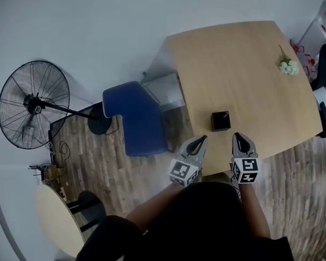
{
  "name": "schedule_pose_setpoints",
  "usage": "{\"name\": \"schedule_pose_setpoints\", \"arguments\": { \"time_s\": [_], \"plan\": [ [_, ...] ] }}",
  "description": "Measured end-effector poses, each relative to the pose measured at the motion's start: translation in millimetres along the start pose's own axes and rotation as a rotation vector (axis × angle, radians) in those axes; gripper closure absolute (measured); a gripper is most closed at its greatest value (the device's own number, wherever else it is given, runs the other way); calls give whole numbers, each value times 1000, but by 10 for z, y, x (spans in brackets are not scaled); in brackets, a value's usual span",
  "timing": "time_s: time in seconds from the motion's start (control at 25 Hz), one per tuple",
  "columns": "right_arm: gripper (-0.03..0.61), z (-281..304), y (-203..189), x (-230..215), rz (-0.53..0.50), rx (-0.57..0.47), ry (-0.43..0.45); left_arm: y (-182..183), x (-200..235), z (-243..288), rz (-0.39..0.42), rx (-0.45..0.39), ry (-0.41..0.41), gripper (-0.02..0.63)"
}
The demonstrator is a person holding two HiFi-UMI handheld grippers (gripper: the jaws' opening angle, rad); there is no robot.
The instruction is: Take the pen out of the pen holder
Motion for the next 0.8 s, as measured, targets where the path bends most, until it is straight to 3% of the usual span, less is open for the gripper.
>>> {"name": "schedule_pose_setpoints", "arguments": {
  "time_s": [0.24, 0.48, 0.8],
  "plan": [
    [542, 458, -68, -429, 37, 71, 70, -71, 106, 376, -7, 40, 65, 611],
    [453, 961, -161, -664, 3, 161, 168, -129, 171, 591, -60, 29, 102, 611],
    [446, 1493, -313, -782, -101, 282, 249, -154, 301, 688, -116, 17, 184, 611]
  ]
}}
Point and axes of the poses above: the fingertips, and each gripper's own axes: z forward along the fingers, x to its left, y out of its top, the point moved 5 cm from there along -z, backward along the fingers, and after that the axes turned 8 degrees about y, right-handed, at the moved point
